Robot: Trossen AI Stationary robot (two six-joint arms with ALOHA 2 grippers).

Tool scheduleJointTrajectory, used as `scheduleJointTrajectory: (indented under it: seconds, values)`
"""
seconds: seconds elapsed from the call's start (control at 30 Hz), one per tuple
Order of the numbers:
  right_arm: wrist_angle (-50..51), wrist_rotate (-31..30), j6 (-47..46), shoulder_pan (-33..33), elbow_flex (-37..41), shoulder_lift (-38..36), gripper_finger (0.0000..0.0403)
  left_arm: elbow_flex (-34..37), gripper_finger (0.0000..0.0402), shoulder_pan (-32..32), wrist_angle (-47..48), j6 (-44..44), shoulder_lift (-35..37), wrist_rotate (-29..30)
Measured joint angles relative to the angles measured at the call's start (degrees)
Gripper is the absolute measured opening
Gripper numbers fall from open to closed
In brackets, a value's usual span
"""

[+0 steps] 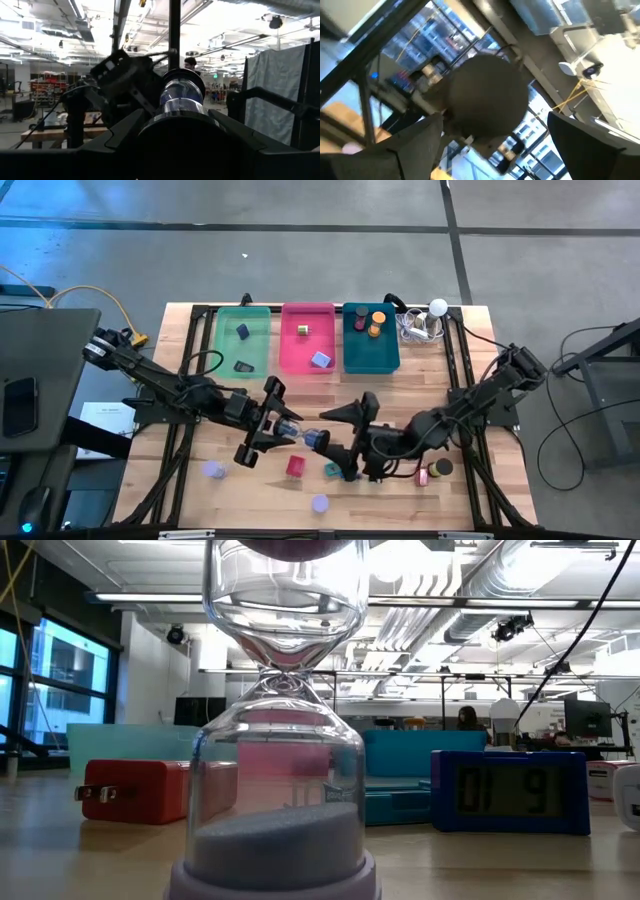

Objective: Pick & Place Office items
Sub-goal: Put the blue hourglass into the blue bin

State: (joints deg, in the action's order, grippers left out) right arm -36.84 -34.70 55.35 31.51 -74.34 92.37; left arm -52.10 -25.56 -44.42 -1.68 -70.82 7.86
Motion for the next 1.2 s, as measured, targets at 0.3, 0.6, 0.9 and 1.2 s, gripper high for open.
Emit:
scheduleJointTrajectory:
  seconds: [0.3,0.6,0.9,1.2]
  values:
    - [2.95,3.85,-2.49,-0.40,-1.47,-0.01,0.0332,0.00,0.0197,0.66,1.01,1.16,-0.21,-0.04]
    - [3.93,5.23,-1.68,-0.76,-1.47,-0.01,0.0269,0.00,0.0197,1.09,1.95,1.72,-0.21,-0.04]
    - [5.15,7.55,-3.09,-0.81,-1.47,-0.05,0.0194,0.00,0.0197,1.06,2.61,1.72,-0.21,-0.15]
    - [5.95,6.17,-4.35,-0.76,-1.47,-0.08,0.0194,0.00,0.0204,1.07,3.65,6.09,-0.16,-0.17]
